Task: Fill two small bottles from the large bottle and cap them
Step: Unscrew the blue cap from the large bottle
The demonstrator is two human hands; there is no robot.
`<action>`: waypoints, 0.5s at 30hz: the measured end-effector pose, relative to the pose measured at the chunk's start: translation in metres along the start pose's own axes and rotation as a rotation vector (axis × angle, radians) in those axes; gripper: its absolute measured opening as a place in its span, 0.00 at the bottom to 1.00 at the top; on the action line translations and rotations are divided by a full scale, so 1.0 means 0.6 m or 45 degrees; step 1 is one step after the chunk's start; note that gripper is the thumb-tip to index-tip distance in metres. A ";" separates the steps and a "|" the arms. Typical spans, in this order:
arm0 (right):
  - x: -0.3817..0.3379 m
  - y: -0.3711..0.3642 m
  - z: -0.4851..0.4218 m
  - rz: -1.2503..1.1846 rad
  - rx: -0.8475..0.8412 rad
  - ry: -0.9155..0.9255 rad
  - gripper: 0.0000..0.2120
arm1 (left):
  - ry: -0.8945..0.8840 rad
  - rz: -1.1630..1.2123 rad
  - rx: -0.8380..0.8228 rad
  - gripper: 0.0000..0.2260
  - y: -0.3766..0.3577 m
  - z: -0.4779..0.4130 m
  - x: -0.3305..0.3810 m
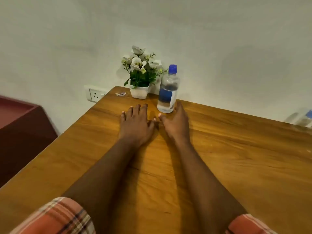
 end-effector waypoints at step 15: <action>0.004 -0.041 -0.100 0.014 0.097 0.025 0.37 | -0.071 -0.024 0.070 0.32 -0.029 -0.088 -0.014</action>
Point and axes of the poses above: each hand's wrist, its own z-axis away from the middle knuckle, its own y-axis out of the back of the hand, x = y × z, the point moved 1 cm from there along -z, towards the middle knuckle, and after that the axes turned 14 degrees about z, right-handed, at the moved point
